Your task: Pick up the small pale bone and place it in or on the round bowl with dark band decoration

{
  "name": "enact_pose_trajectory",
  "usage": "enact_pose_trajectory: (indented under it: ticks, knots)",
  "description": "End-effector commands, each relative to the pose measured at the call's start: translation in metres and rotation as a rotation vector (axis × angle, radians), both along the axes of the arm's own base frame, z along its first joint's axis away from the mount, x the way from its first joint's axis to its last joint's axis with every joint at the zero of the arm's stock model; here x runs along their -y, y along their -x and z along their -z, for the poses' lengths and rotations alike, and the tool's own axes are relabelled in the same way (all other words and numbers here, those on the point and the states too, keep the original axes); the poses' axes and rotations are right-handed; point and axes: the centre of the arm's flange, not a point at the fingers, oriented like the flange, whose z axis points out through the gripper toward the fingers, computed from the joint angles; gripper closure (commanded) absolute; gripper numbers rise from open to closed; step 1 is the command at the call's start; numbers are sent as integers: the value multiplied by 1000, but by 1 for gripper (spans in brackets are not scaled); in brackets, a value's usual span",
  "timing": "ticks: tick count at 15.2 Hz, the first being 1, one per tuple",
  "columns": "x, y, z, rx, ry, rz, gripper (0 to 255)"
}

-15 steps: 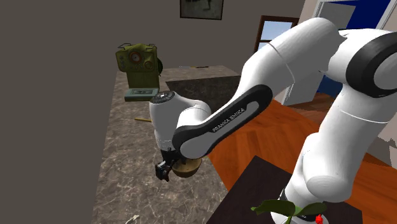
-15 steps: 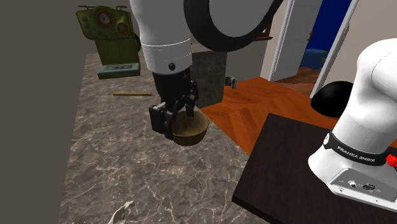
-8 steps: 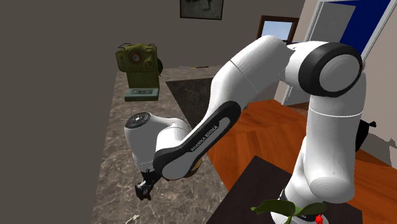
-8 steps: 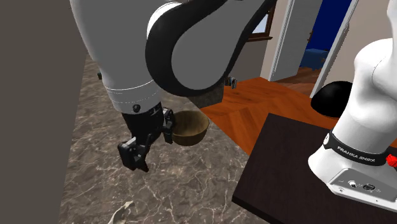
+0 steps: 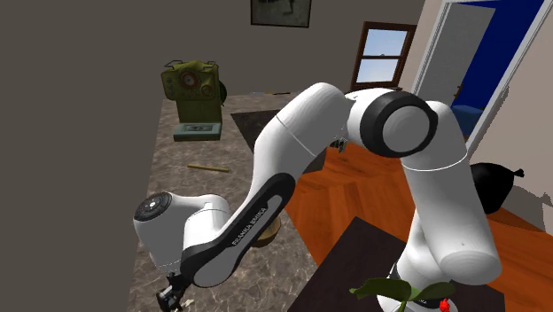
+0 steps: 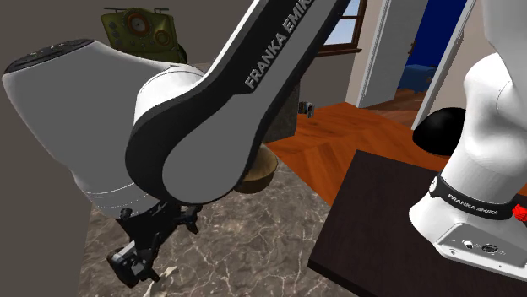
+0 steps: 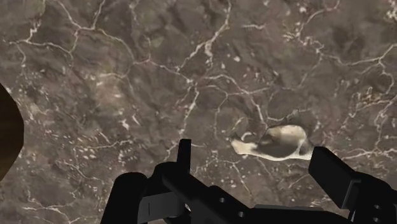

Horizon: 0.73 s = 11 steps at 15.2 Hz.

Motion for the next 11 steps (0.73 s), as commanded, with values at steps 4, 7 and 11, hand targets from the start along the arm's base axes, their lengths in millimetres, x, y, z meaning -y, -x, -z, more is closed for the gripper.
enact_pose_trajectory:
  ticks: [4,7,11]
  knots:
    - [-2,-2,27,0,0,-2,0]
    - [-1,-2,46,0,0,-2,0]
    - [-1,-2,46,0,0,-2,0]
